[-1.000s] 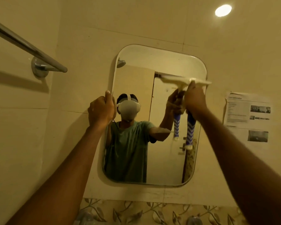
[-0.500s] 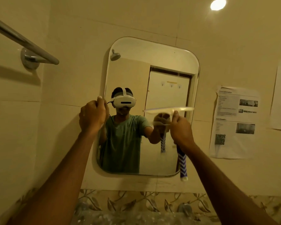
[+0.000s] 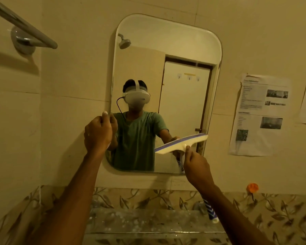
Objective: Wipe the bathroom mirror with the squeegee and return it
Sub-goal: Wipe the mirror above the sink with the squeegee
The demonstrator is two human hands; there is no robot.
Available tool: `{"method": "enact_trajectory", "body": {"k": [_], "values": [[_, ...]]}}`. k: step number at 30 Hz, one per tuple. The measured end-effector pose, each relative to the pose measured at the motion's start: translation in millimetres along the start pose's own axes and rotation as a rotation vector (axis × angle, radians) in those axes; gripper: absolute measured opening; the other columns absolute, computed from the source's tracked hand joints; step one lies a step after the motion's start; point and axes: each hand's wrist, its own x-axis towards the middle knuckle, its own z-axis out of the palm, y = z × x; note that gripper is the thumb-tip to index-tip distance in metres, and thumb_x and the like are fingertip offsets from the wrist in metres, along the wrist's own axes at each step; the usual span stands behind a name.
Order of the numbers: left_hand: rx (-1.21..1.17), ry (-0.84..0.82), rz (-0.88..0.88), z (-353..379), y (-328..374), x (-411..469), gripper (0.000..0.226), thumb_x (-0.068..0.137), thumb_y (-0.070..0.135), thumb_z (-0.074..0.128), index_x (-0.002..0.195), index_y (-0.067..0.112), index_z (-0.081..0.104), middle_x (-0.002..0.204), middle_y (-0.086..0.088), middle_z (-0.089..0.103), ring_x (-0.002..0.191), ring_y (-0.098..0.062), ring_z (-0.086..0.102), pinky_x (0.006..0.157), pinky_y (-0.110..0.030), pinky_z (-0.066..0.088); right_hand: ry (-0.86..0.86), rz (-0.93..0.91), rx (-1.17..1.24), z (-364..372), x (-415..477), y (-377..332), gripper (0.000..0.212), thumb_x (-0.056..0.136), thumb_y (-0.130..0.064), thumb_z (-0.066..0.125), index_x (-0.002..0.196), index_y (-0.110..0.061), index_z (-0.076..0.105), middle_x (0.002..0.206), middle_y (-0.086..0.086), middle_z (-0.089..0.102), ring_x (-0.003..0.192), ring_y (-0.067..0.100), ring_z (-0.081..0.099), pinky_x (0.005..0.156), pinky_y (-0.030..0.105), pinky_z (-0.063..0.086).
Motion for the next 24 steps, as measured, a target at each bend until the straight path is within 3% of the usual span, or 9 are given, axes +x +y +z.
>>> {"method": "enact_trajectory", "body": {"k": [5,8,11,17,20,24], "values": [[-0.050,0.005,-0.020,2.5,-8.3,-6.5,0.044,0.102,0.041,0.032,0.084,0.013,0.061,0.065,0.007,0.049,0.063,-0.008,0.047,0.057,-0.024,0.032,0.077,-0.339,-0.027,-1.8,30.7,-54.8,0.043,0.106,-0.042,0.023,0.104,-0.021,0.060,0.079,-0.004,0.068,0.059,0.005,0.063,0.047,0.011,0.047],[-0.059,0.005,-0.035,4.0,-12.7,-11.1,0.042,0.103,0.039,0.033,0.083,0.014,0.060,0.064,0.009,0.047,0.061,-0.001,0.041,0.054,-0.021,0.029,0.006,-0.424,-0.058,7.8,48.3,-76.1,0.040,0.105,-0.041,0.026,0.106,-0.017,0.059,0.095,0.001,0.067,0.070,0.009,0.064,0.061,0.022,0.054],[-0.074,-0.006,-0.073,3.2,-22.0,-18.4,0.046,0.103,0.039,0.032,0.082,0.011,0.061,0.064,0.006,0.049,0.061,-0.004,0.044,0.054,-0.022,0.031,-0.001,-0.403,-0.045,14.5,45.3,-54.2,0.041,0.106,-0.041,0.024,0.108,-0.018,0.057,0.096,0.003,0.065,0.067,0.008,0.063,0.057,0.020,0.051],[-0.079,-0.049,-0.145,-0.4,-51.6,-41.9,0.045,0.103,0.038,0.034,0.084,0.009,0.064,0.067,0.000,0.053,0.067,-0.017,0.050,0.063,-0.029,0.038,-0.067,-0.241,-0.274,1.3,12.9,37.5,0.059,0.096,-0.051,0.012,0.099,-0.016,0.059,0.062,-0.005,0.056,0.049,0.006,0.055,0.045,0.013,0.038],[-0.116,-0.045,-0.177,-0.1,-50.5,-42.9,0.043,0.102,0.036,0.036,0.082,0.010,0.063,0.067,0.000,0.054,0.071,-0.019,0.051,0.071,-0.033,0.039,-0.132,-0.159,-0.353,-9.7,1.1,67.4,0.055,0.097,-0.051,0.012,0.098,-0.019,0.057,0.064,-0.005,0.057,0.052,0.007,0.057,0.048,0.017,0.042],[-0.183,0.035,-0.290,5.1,-47.6,-53.6,0.040,0.100,0.035,0.039,0.087,0.008,0.066,0.086,-0.009,0.061,0.083,-0.025,0.054,0.073,-0.035,0.042,-0.203,-0.248,-0.431,-14.2,-0.4,50.7,0.041,0.102,-0.048,0.020,0.095,-0.023,0.052,0.070,-0.007,0.056,0.056,0.006,0.055,0.053,0.019,0.047]]}}
